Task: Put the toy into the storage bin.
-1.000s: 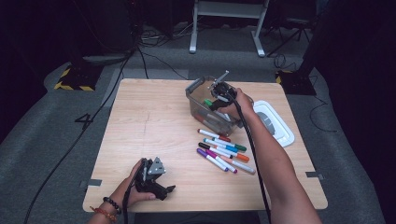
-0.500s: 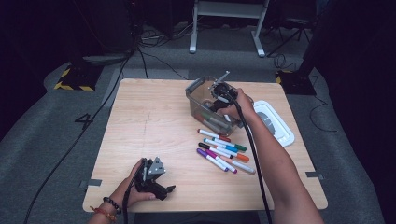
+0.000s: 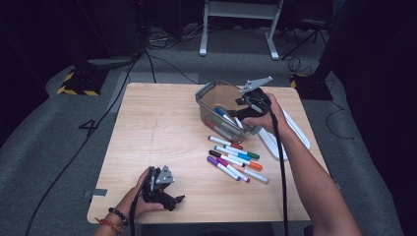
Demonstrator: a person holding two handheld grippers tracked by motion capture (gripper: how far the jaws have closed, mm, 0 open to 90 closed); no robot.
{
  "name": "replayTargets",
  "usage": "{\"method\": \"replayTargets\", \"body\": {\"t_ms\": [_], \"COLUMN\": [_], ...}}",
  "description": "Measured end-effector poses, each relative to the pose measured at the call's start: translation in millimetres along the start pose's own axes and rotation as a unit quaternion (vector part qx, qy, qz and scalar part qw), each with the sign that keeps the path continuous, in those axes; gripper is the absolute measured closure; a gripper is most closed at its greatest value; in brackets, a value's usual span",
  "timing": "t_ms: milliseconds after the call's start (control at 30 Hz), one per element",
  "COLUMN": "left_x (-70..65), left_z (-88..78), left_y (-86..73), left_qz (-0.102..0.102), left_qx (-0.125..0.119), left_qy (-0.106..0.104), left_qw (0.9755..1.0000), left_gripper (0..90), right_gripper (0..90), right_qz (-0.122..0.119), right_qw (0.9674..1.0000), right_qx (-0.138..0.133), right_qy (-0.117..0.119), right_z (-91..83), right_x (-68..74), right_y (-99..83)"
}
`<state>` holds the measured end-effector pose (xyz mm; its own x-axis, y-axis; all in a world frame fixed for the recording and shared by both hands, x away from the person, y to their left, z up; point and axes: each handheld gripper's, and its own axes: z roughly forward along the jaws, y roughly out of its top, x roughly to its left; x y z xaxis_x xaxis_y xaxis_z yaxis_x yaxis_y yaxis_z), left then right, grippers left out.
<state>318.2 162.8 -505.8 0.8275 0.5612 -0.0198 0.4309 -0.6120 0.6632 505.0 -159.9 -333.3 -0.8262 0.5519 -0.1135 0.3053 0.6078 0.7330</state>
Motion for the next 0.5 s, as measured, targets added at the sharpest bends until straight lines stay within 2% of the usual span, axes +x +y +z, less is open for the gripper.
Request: {"method": "replayTargets", "body": {"t_ms": [100, 233, 500], "left_x": [0.0, 0.0, -0.2], "left_z": [0.0, 0.0, -0.1], "left_y": [0.0, 0.0, -0.1], "left_qz": [0.000, 0.000, -0.001], "left_qx": [0.000, 0.000, 0.000], "left_qy": [0.000, 0.000, 0.001], "left_qw": [1.0000, 1.0000, 1.0000], "left_gripper": [0.2, 0.2, 0.3], "right_gripper": [37.6, 37.8, 39.5], "right_qz": [-0.010, -0.020, -0.056], "right_qw": [0.9998, 0.9992, 0.9967], "right_qx": [-0.015, -0.031, -0.047], "right_qy": [0.000, 0.012, 0.035], "right_z": [-12.0, -25.6, -39.4], "right_x": [6.0, 16.6, 51.2], "right_y": [-7.4, -17.6, -39.1]}}
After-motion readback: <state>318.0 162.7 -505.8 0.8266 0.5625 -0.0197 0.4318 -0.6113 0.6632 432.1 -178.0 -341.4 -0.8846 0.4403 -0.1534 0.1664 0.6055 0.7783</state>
